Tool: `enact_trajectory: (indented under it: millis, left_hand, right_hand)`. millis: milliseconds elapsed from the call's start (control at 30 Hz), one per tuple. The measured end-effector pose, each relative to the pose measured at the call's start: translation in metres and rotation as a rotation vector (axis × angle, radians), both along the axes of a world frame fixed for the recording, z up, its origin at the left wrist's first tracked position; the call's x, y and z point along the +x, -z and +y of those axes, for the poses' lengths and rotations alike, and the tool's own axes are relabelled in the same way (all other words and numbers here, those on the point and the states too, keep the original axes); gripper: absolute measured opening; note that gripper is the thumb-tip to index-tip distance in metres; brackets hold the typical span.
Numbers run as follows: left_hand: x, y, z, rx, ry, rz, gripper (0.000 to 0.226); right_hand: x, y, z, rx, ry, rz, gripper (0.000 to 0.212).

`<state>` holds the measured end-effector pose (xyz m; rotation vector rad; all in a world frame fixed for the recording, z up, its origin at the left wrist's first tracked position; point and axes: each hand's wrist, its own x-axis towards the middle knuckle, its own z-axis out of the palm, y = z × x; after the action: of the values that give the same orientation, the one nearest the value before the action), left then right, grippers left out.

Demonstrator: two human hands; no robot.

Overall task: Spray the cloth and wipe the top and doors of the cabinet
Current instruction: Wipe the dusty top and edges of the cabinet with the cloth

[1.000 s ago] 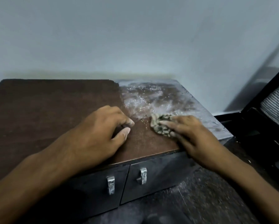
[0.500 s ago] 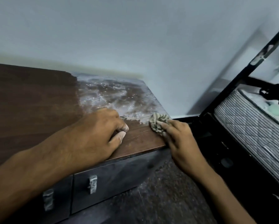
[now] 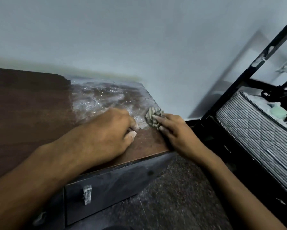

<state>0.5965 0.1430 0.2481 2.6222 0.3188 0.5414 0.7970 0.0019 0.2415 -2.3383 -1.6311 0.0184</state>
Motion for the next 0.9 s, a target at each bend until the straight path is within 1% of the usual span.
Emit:
enact_trajectory:
  millis: [100, 167, 200, 300, 400, 467, 533, 600, 700, 800, 900]
  left_hand:
    - [0.007, 0.002, 0.004, 0.062, 0.014, 0.064, 0.023]
    - [0.008, 0.002, 0.009, 0.082, 0.017, 0.112, 0.026]
    - [0.007, 0.001, 0.01, 0.087, 0.02, 0.141, 0.027]
    - [-0.001, -0.005, 0.008, 0.109, 0.017, 0.18, 0.029]
    - [-0.016, -0.004, 0.01, 0.097, 0.007, 0.2, 0.029]
    - [-0.026, -0.001, 0.014, 0.089, -0.009, 0.179, 0.027]
    - [-0.034, 0.002, 0.018, 0.066, -0.04, 0.124, 0.025]
    - [-0.034, 0.004, 0.016, 0.07, -0.054, 0.108, 0.026]
    - [-0.019, 0.004, 0.004, 0.1, 0.015, 0.125, 0.028]
    - [0.001, 0.001, -0.003, 0.128, 0.056, 0.145, 0.028]
    - [0.014, -0.004, 0.0, 0.134, 0.058, 0.14, 0.027]
  right_hand:
    - [-0.042, 0.016, -0.031, 0.04, -0.169, -0.033, 0.041]
    - [-0.031, 0.015, -0.029, 0.038, -0.249, -0.036, 0.042]
    - [-0.018, 0.012, -0.022, 0.032, -0.229, -0.046, 0.042]
    - [0.024, 0.0, 0.015, -0.007, -0.065, -0.077, 0.04]
    - [0.035, -0.002, 0.041, -0.026, 0.041, -0.058, 0.04]
    - [0.02, 0.002, 0.036, 0.001, 0.017, -0.071, 0.038]
    - [-0.009, 0.007, 0.018, 0.029, -0.079, -0.05, 0.037]
    - [-0.036, 0.011, -0.006, 0.033, -0.156, -0.061, 0.04]
    - [-0.046, 0.009, -0.026, -0.007, -0.216, -0.051, 0.044]
    - [-0.024, 0.007, -0.012, -0.009, -0.166, -0.057, 0.041]
    - [-0.001, 0.012, 0.019, 0.008, -0.085, -0.136, 0.042]
